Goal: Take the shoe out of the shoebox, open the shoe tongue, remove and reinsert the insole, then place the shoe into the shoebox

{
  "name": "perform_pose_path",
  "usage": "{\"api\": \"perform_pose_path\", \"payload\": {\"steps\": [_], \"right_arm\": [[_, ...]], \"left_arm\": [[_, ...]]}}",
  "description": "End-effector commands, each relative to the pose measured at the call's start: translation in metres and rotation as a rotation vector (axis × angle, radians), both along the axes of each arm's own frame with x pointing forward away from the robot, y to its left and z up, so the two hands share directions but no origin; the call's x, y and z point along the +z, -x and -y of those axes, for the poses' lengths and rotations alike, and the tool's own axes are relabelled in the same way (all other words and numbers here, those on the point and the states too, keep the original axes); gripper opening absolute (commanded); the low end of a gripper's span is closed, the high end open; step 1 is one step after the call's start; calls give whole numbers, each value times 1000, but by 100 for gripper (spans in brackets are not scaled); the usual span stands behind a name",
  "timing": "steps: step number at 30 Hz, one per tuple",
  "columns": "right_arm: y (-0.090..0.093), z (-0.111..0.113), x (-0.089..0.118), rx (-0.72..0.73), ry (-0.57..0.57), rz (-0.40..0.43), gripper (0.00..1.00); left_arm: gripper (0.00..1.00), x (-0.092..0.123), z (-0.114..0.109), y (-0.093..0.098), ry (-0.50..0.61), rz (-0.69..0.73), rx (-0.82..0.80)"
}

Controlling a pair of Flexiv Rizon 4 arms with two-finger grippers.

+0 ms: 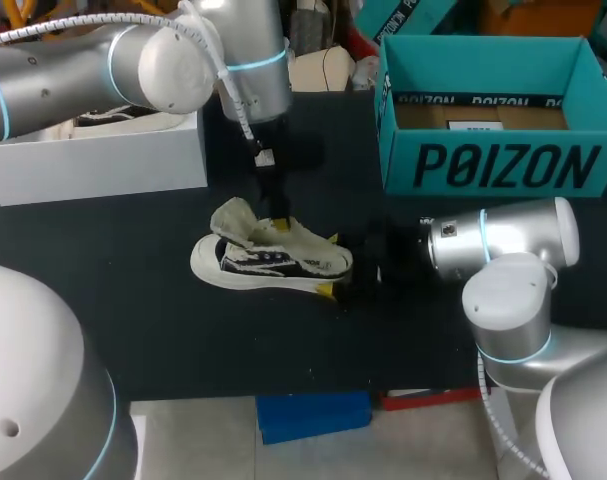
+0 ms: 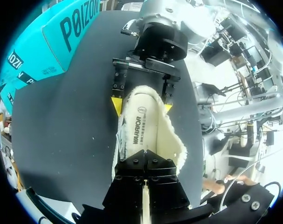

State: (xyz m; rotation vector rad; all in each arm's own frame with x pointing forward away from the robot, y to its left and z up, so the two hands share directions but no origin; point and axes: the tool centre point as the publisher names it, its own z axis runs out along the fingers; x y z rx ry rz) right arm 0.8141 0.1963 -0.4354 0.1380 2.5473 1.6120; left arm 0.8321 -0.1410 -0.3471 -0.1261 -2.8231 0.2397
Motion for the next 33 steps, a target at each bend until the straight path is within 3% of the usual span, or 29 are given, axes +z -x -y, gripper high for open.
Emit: {"api": "perform_pose_path", "payload": {"steps": [1, 17, 33], "right_arm": [[-1, 1, -1, 0, 0, -1, 0], [-1, 1, -1, 0, 0, -1, 0], [-1, 1, -1, 0, 0, -1, 0]], "left_arm": [[0, -10, 0, 3, -8, 5, -2], [0, -46, 10, 15, -35, -52, -32], [0, -68, 12, 34, -54, -73, -63]]}}
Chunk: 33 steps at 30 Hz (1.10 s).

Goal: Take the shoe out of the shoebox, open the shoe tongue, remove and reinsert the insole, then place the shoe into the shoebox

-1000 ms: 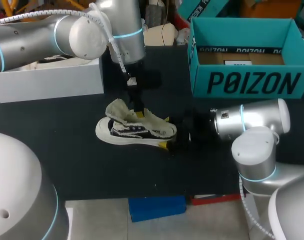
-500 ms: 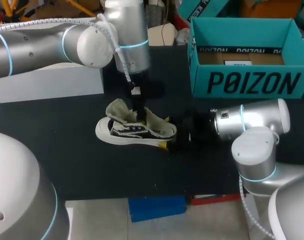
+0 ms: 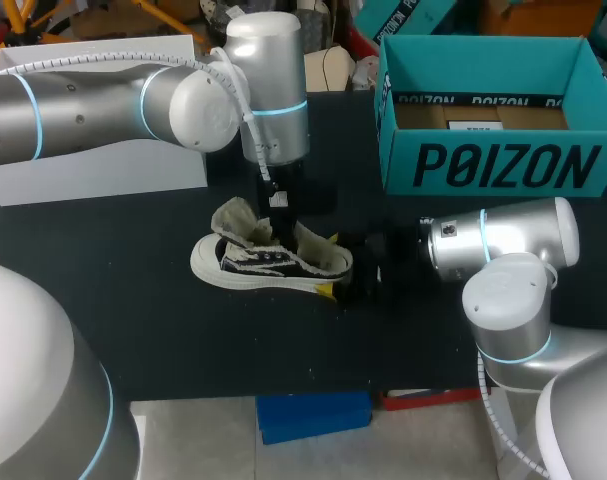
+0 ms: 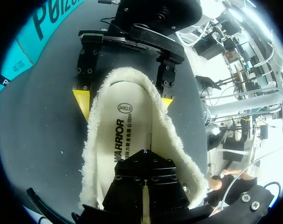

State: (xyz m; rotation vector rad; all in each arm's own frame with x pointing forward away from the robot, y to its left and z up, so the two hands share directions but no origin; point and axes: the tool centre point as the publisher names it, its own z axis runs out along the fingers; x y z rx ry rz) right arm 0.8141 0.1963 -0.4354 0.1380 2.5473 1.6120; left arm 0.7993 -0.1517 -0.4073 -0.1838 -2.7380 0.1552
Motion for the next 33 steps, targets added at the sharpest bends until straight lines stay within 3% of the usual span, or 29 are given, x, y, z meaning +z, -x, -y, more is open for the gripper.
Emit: {"api": "perform_pose_path", "payload": {"steps": [1, 16, 33], "right_arm": [[-1, 1, -1, 0, 0, -1, 0], [-1, 1, -1, 0, 0, -1, 0], [-1, 1, -1, 0, 0, -1, 0]], "left_arm": [[0, -8, 1, 2, 1, 8, -8], [0, -19, 3, 12, -22, 37, -36], [0, -14, -1, 13, -31, 28, -57]]}}
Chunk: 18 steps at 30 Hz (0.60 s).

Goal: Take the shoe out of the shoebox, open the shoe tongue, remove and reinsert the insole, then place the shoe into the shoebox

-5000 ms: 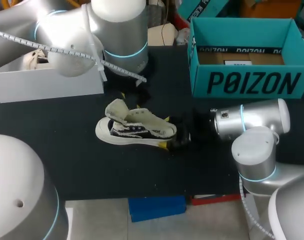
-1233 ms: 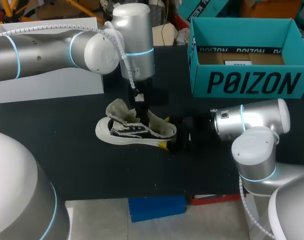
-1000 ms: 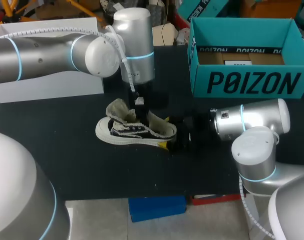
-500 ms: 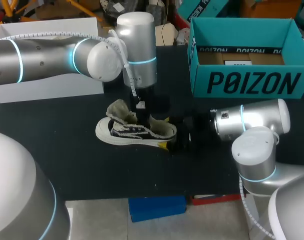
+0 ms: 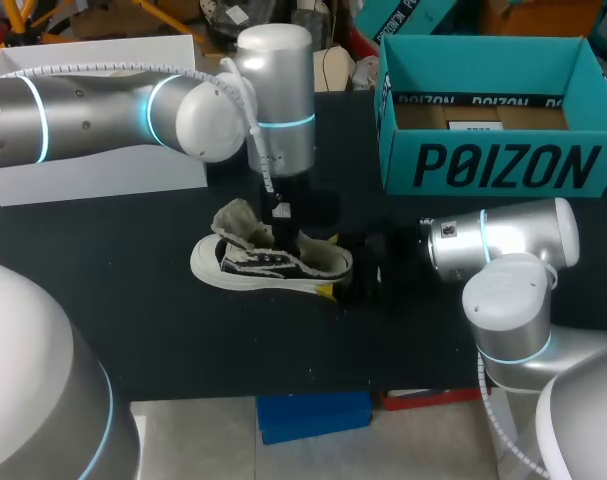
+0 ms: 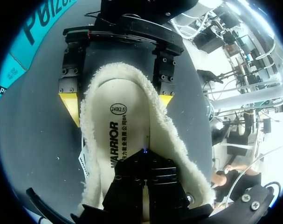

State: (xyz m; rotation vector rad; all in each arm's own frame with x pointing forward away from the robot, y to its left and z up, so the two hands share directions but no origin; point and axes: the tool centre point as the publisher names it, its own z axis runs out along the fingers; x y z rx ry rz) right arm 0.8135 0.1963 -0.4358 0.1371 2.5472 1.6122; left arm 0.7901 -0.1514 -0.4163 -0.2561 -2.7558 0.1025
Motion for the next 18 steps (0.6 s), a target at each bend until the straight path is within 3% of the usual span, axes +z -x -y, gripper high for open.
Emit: {"api": "perform_pose_path", "payload": {"steps": [1, 4, 6, 9, 13, 18], "right_arm": [[-1, 1, -1, -1, 0, -1, 0], [-1, 1, -1, -1, 0, -1, 0], [-1, 1, -1, -1, 0, -1, 0], [-1, 1, -1, -1, 0, -1, 0], [-1, 1, -1, -1, 0, -1, 0], [-1, 1, -1, -1, 0, -1, 0]], "left_arm": [[1, -5, -1, 4, -4, 2, -1], [26, -5, -3, 4, -4, 2, 2], [35, -5, -3, 4, -5, 8, 2], [39, -5, -5, 4, -9, 19, 0], [26, -7, -7, 3, -21, 46, 8], [21, -9, -8, 2, -44, 133, 30]]}}
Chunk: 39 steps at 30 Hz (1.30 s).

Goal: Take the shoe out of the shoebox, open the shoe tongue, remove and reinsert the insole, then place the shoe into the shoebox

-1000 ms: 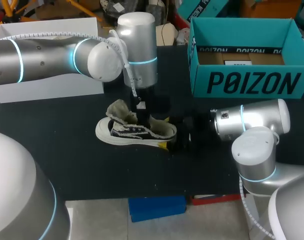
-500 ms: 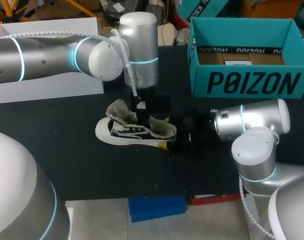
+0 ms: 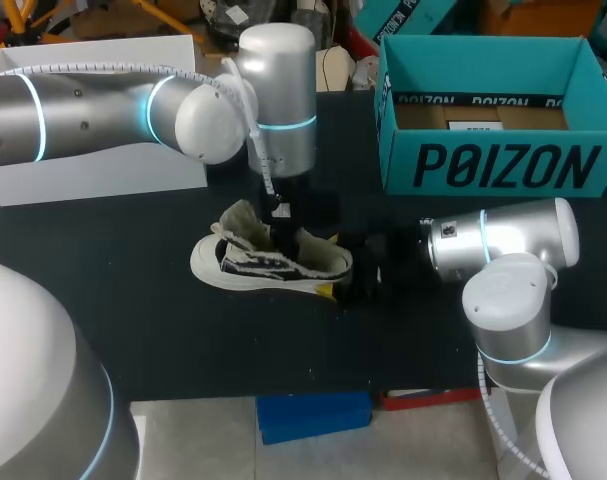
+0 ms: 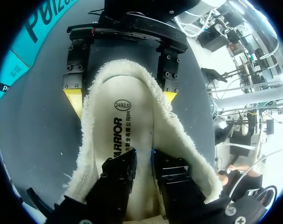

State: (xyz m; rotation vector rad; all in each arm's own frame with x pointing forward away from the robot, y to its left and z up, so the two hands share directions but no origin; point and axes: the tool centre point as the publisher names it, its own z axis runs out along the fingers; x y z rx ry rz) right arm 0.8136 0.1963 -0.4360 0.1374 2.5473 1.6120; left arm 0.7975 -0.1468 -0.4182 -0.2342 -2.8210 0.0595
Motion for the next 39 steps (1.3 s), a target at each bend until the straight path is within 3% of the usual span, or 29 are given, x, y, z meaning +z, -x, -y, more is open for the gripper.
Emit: {"api": "perform_pose_path", "payload": {"steps": [1, 13, 16, 19, 23, 25, 33, 36, 39], "right_arm": [[-1, 1, 0, -1, 0, -1, 0], [-1, 1, 0, -1, 0, -1, 0], [-1, 1, 0, -1, 0, -1, 0], [-1, 1, 0, -1, 0, -1, 0], [-1, 1, 0, -1, 0, -1, 0], [-1, 1, 0, -1, 0, -1, 0], [-1, 1, 0, -1, 0, -1, 0], [-1, 1, 0, -1, 0, -1, 0], [-1, 1, 0, -1, 0, -1, 0]], "left_arm": [[22, -8, -4, 9, -1, 68, 20], [26, -17, -7, 10, -74, 366, 18], [32, -20, -10, 5, -82, 441, 43], [27, -24, -13, 0, -93, 528, 71], [32, -28, -14, -9, -94, 635, 104], [29, -29, -16, -13, -97, 696, 115], [23, -20, -23, -31, -32, 852, 218], [28, -17, -24, -35, -12, 899, 245], [26, -13, -23, -38, 22, 937, 280]]}}
